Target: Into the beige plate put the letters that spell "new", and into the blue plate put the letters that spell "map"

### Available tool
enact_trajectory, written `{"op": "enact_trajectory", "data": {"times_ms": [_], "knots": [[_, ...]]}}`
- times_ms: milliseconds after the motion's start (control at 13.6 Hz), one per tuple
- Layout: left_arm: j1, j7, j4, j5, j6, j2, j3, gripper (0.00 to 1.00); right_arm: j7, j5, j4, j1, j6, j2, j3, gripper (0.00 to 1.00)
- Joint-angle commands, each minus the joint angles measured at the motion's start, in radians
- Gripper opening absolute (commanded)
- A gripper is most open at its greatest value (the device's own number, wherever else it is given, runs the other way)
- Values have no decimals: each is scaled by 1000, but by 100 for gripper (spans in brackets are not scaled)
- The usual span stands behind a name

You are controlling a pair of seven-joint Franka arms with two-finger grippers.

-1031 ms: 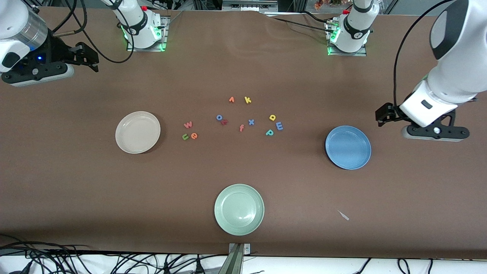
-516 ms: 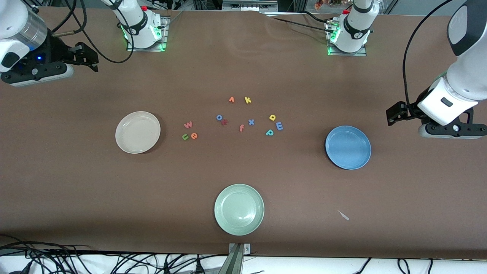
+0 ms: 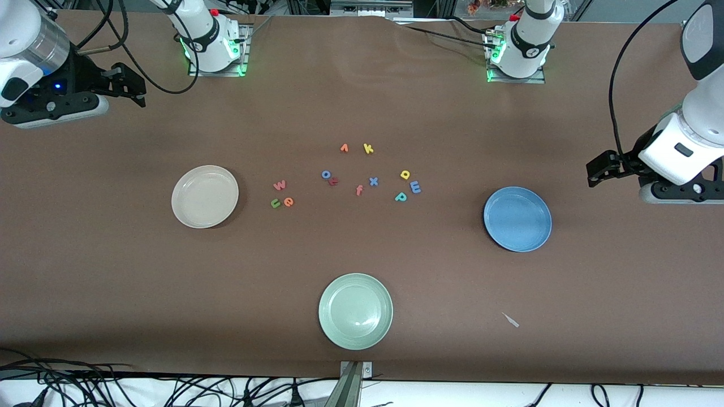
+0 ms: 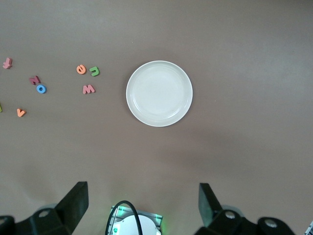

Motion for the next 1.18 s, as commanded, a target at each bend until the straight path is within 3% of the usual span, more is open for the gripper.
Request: {"op": "enact_trajectory", "data": {"times_ms": [0,147,295,442,1105], "knots": [[10,18,-1,-23,-13,-29,2,100,3,-3,4,4,-6,-7,-8,100],[-4,18,-36,-33,-9,-84,17,100,0,-3,4,4,-4,-7,-10,100],[-70,21,-111,-32,-9,-168,84,100,0,-3,4,4,-4,-7,-10,100],[-89,21,-166,-41,-9,-215,91,100,-1,-3,4,2,-4,-7,-13,100],[-73,21,-168,-50,-37,-212,85,100,3,0,4,4,-3,-7,-19,100]]}}
